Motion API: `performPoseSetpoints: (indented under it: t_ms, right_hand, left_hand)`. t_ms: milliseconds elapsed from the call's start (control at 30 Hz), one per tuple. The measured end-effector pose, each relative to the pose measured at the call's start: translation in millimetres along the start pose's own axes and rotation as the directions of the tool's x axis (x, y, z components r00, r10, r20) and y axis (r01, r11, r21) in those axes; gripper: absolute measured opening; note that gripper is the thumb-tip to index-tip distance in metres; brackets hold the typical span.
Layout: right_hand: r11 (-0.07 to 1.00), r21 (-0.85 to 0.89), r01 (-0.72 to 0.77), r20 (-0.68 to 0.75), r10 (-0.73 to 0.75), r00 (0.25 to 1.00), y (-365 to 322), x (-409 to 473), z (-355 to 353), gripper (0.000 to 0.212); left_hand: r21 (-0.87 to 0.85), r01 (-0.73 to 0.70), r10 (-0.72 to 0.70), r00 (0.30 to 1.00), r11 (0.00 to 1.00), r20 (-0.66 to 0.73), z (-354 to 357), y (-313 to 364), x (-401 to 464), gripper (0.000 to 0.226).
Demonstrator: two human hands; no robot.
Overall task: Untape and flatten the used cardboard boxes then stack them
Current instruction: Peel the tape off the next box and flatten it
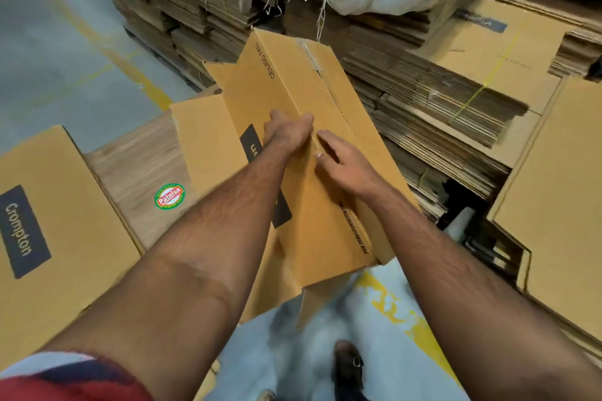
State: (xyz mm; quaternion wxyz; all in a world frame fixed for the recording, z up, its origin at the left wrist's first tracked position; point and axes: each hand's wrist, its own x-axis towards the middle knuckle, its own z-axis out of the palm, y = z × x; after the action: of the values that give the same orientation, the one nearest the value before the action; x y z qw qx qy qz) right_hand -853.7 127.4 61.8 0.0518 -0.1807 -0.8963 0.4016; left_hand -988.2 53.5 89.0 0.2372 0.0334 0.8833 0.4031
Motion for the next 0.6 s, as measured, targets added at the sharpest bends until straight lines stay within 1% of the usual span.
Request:
performPoseSetpoints:
  t_ms: [33, 100, 167, 200, 233, 267, 300, 333, 367, 400, 433, 467, 533, 567, 600]
  right_hand:
    - [0.997, -0.013, -0.076, -0.026, 0.076, 0.997, 11.9, -3.8, -0.6, 0.058]
    - [0.970, -0.066, -0.233, -0.035, 0.231, 0.972, 39.8, -12.9, 0.3, 0.064]
    - [0.911, -0.080, -0.405, -0.069, 0.401, 0.914, 70.7, -22.7, 0.9, 0.072]
    - [0.855, -0.083, -0.512, -0.112, 0.503, 0.857, 83.9, -29.9, 0.0, 0.077]
    - [0.781, -0.062, -0.621, -0.152, 0.608, 0.779, 101.2, -37.9, -1.0, 0.081]
    - [0.697, -0.001, -0.717, -0.155, 0.708, 0.689, 114.7, -48.1, -2.2, 0.083]
    - [0.610, 0.103, -0.786, -0.105, 0.792, 0.601, 130.1, -59.4, -1.5, 0.085]
    - [0.527, 0.230, -0.818, -0.013, 0.843, 0.538, 144.1, -70.7, 0.4, 0.087]
    - [0.443, 0.367, -0.818, 0.094, 0.857, 0.507, 156.2, -79.7, 3.2, 0.084]
    - [0.361, 0.488, -0.795, 0.187, 0.847, 0.499, 164.9, -85.6, 5.4, 0.077]
    - [0.302, 0.577, -0.759, 0.238, 0.827, 0.510, 169.0, -87.1, 6.5, 0.071]
    - [0.274, 0.631, -0.726, 0.243, 0.819, 0.520, 171.8, -85.3, 7.8, 0.065]
    - [0.289, 0.691, -0.663, 0.173, 0.824, 0.540, 170.0, -80.3, 10.2, 0.054]
    - [0.296, 0.707, -0.642, 0.139, 0.832, 0.537, 169.5, -78.9, 12.4, 0.051]
    - [0.306, 0.719, -0.624, 0.111, 0.836, 0.538, 169.0, -78.8, 15.0, 0.055]
  left_hand:
    - [0.029, -0.021, 0.022, 0.999, 0.999, -0.036, 5.4, 1.6, -3.3, 0.074]
    - [0.115, -0.045, 0.059, 0.991, 0.992, -0.121, 19.8, 2.1, -13.2, 0.071]
    - [0.192, -0.068, 0.102, 0.979, 0.979, -0.175, 36.8, -1.4, -23.4, 0.070]
    - [0.226, -0.087, 0.131, 0.974, 0.970, -0.185, 44.4, -3.2, -26.2, 0.069]
    - [0.262, -0.104, 0.157, 0.969, 0.960, -0.190, 49.8, -3.7, -27.8, 0.068]
    - [0.297, -0.115, 0.175, 0.967, 0.948, -0.184, 53.2, -2.8, -28.2, 0.068]
    - [0.330, -0.118, 0.184, 0.967, 0.937, -0.177, 55.1, -1.5, -28.0, 0.067]
    - [0.360, -0.117, 0.191, 0.966, 0.926, -0.176, 55.8, -0.4, -27.5, 0.067]
    - [0.382, -0.116, 0.197, 0.963, 0.917, -0.182, 55.4, 0.4, -26.8, 0.066]
    - [0.393, -0.117, 0.206, 0.960, 0.912, -0.192, 53.6, 0.6, -25.6, 0.065]
    - [0.394, -0.120, 0.212, 0.956, 0.911, -0.200, 50.3, -0.1, -24.4, 0.064]
    - [0.396, -0.126, 0.223, 0.952, 0.910, -0.208, 47.0, -2.1, -22.9, 0.064]
    - [0.415, -0.158, 0.261, 0.943, 0.896, -0.205, 39.9, -5.5, -22.0, 0.062]
    - [0.422, -0.176, 0.275, 0.943, 0.889, -0.187, 37.0, -5.4, -22.7, 0.062]
    - [0.420, -0.192, 0.281, 0.946, 0.887, -0.162, 34.5, -3.9, -24.7, 0.061]
